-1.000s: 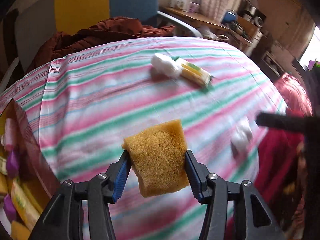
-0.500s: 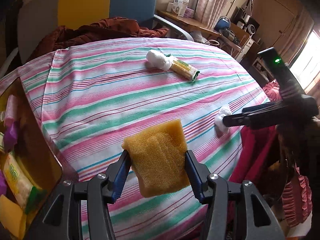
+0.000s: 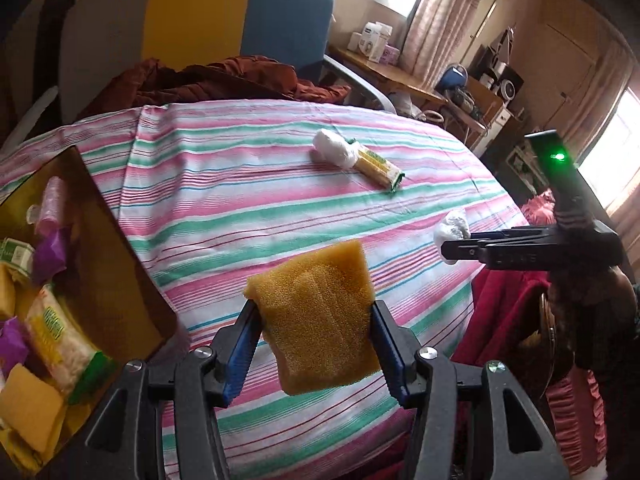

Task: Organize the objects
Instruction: 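Grasp the yellow sponge with the left gripper while the right grasps a cotton ball bag, then drop the sponge in the tray with the left gripper while the right drops the cotton bag in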

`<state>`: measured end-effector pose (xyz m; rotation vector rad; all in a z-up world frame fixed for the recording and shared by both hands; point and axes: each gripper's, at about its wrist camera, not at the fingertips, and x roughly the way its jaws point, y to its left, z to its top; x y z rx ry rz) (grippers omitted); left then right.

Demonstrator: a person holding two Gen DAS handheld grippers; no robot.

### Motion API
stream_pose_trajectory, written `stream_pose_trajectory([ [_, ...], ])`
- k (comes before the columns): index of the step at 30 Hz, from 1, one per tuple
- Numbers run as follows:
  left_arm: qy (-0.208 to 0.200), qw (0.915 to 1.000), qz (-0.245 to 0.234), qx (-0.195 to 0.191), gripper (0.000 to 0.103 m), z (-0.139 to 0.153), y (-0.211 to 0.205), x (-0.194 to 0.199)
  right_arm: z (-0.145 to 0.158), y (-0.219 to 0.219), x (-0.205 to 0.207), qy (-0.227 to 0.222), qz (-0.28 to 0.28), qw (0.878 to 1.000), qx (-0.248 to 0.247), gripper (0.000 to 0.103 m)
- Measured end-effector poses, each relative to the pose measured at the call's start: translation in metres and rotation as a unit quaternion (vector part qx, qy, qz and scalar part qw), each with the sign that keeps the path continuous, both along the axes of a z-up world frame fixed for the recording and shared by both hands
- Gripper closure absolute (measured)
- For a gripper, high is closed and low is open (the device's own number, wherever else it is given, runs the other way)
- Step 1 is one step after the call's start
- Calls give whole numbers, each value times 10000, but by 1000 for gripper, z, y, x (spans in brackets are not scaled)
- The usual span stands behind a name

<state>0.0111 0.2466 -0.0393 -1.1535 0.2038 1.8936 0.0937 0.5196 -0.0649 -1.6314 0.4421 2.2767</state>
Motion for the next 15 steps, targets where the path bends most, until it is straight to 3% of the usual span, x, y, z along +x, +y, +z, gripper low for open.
stream_pose_trajectory([
  [9, 28, 9974, 673, 271, 47, 18, -51, -17, 39, -63, -29, 931, 661, 9931, -261, 58],
  [15, 67, 9877, 1504, 421, 47, 28, -114, -43, 52, -127, -62, 1321, 1230, 9821, -536, 58],
])
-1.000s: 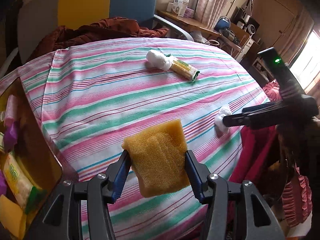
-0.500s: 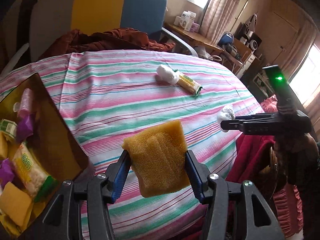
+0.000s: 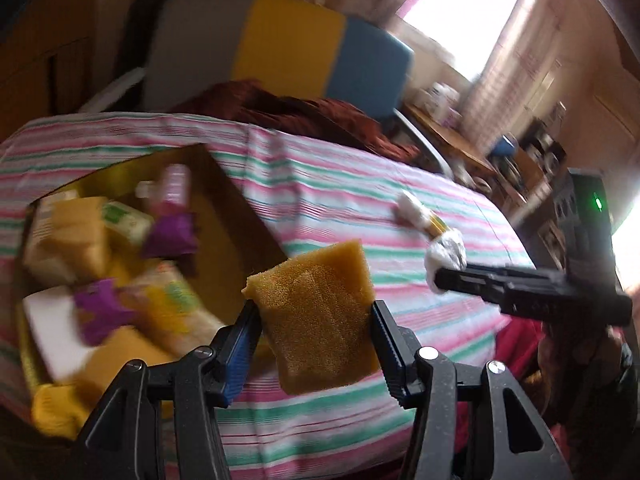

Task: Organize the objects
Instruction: 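Drop the sponge in the tray with the left gripper while the right drops the cotton bag in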

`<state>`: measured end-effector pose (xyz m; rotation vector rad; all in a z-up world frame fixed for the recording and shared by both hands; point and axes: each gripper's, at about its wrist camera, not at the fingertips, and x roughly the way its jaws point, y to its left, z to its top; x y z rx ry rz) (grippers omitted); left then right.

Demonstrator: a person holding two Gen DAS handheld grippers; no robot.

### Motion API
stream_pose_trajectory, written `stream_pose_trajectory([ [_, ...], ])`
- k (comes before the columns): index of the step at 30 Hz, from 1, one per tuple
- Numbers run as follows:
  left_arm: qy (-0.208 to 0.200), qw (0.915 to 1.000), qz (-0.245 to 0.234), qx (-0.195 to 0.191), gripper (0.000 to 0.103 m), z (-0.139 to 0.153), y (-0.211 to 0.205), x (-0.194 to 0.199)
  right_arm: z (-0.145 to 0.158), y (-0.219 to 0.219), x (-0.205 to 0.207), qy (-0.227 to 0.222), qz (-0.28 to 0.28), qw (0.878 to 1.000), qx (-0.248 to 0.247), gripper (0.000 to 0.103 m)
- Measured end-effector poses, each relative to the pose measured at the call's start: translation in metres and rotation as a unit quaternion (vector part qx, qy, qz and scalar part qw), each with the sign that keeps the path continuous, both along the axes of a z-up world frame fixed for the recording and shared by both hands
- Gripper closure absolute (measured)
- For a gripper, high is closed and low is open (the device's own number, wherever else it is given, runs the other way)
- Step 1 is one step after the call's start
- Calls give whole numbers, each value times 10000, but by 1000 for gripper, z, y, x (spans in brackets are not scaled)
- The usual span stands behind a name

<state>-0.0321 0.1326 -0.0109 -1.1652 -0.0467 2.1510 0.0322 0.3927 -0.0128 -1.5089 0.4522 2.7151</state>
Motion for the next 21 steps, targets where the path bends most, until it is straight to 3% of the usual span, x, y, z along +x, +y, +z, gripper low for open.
stream_pose_trajectory([
  [11, 3, 9919, 1271, 23, 47, -1, -87, -49, -1, -105, -60, 318, 1067, 9935, -228, 57],
  [17, -59, 9896, 1433, -133, 44, -13, -105, -61, -10, -140, -90, 304, 1274, 9914, -40, 55],
  [19, -19, 9894, 1442, -173, 38, -15, -104, -63, -11, -145, -96, 329, 1244, 9917, 89, 47],
  [21, -2, 9888, 1479, -190, 27, -15, -103, -64, -12, -149, -103, 447, 1180, 9920, 53, 11],
])
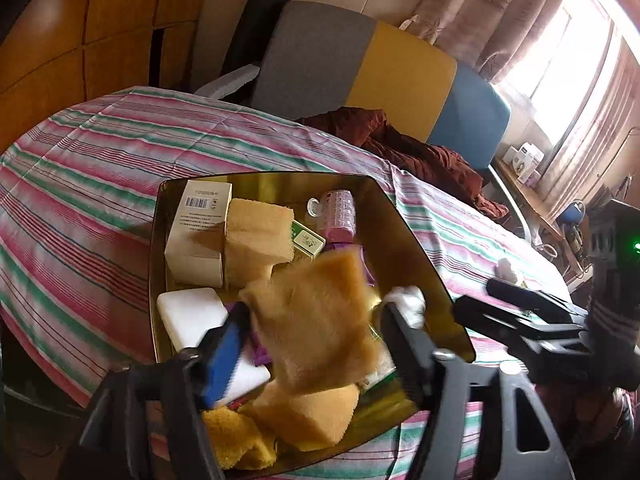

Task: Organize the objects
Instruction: 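Drop the sponge in the tray with the left gripper while the right drops the cotton bag in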

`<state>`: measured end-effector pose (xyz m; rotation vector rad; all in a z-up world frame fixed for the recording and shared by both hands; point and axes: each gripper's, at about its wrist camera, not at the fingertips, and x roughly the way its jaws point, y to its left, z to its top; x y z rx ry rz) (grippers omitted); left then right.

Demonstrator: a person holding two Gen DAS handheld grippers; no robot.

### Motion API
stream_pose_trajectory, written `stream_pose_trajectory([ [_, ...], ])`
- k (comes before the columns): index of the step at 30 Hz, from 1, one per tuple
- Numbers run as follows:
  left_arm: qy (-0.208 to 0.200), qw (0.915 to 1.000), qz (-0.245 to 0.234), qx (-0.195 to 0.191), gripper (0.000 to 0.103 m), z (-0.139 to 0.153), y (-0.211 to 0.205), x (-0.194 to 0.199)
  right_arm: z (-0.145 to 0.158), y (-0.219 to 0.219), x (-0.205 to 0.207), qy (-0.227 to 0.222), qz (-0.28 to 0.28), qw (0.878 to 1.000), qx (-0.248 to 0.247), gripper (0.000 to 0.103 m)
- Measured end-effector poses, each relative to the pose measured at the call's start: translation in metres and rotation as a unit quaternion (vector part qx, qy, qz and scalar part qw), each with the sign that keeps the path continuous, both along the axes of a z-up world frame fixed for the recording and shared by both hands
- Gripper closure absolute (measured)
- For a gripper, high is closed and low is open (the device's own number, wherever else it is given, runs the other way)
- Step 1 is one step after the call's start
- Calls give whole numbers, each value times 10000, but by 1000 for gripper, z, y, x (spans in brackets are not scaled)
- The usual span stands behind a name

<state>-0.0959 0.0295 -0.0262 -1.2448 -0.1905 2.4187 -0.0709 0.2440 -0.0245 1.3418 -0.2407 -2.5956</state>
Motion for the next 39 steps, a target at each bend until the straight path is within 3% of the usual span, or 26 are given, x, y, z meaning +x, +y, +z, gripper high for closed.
stream_pose_trajectory([
  [2, 98, 9999, 34, 29, 21, 1, -1, 2, 2, -1, -1, 212, -191, 9996, 16, 0],
  [10, 116, 9998, 165, -46, 21, -4, -5, 10, -5, -13, 19, 535, -292, 9942, 884, 0],
  [16, 500, 9969, 340, -496, 21, 0, -6, 28, 0, -21, 32, 1009, -640, 9776, 1730, 0],
  [20, 890, 9929, 458, -642, 21, 8, -6, 42, -4, -14, 33, 689, -626, 9872, 1296, 0],
  [24, 992, 9919, 445, -664, 21, 13, -4, 46, -10, -12, 34, 575, -598, 9909, 1062, 2],
  [31, 1083, 9901, 396, -799, 21, 15, 4, 54, -15, -15, 46, 729, -543, 9935, 679, 0],
  [39, 1133, 9873, 270, -1077, 21, 13, 15, 60, -14, -17, 52, 872, -455, 9932, 618, 0],
])
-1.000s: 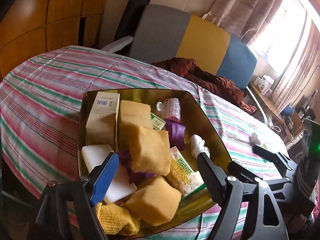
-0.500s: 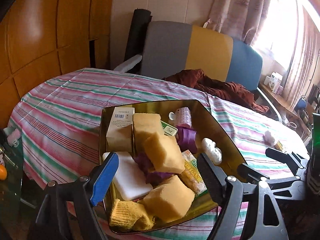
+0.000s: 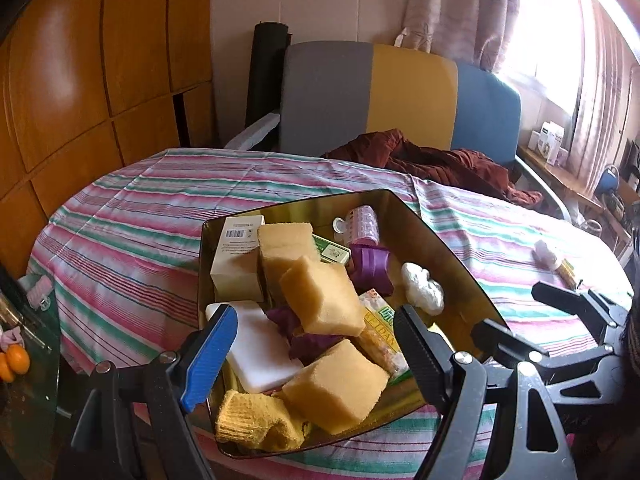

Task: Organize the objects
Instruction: 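Drop the sponge in the tray with the left gripper while the right drops the cotton bag in, then move both grippers back to the cotton balls and WEIDAN packet on the sheet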

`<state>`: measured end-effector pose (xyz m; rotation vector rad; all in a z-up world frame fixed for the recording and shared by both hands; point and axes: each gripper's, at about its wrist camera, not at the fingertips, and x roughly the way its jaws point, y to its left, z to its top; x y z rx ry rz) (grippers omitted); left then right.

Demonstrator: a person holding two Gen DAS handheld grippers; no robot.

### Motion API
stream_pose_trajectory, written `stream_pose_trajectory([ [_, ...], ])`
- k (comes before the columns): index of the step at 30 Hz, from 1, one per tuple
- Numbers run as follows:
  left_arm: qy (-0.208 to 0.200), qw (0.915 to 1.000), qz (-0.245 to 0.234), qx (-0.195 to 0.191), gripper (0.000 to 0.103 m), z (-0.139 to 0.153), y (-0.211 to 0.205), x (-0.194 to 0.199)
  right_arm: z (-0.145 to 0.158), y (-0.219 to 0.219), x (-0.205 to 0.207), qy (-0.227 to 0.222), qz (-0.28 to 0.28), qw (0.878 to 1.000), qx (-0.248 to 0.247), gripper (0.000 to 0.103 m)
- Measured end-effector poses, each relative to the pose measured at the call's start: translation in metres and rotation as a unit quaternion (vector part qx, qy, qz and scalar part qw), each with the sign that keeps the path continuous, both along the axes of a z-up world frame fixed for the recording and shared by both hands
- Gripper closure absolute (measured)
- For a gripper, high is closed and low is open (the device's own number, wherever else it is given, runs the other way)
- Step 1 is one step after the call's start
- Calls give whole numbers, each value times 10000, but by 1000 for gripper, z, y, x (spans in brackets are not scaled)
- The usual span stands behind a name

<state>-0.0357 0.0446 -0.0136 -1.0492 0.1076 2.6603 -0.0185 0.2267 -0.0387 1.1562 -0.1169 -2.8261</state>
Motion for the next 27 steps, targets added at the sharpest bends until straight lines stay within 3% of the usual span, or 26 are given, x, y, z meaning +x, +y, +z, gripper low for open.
stream_pose_trajectory([
  [17, 270, 9981, -331, -454, 21, 9, 26, 15, 4, 30, 4, 41, -200, 9995, 236, 0],
  [27, 443, 9948, -432, -804, 21, 14, 42, 20, 21, 95, 4, 242, -1018, 9922, 677, 0],
])
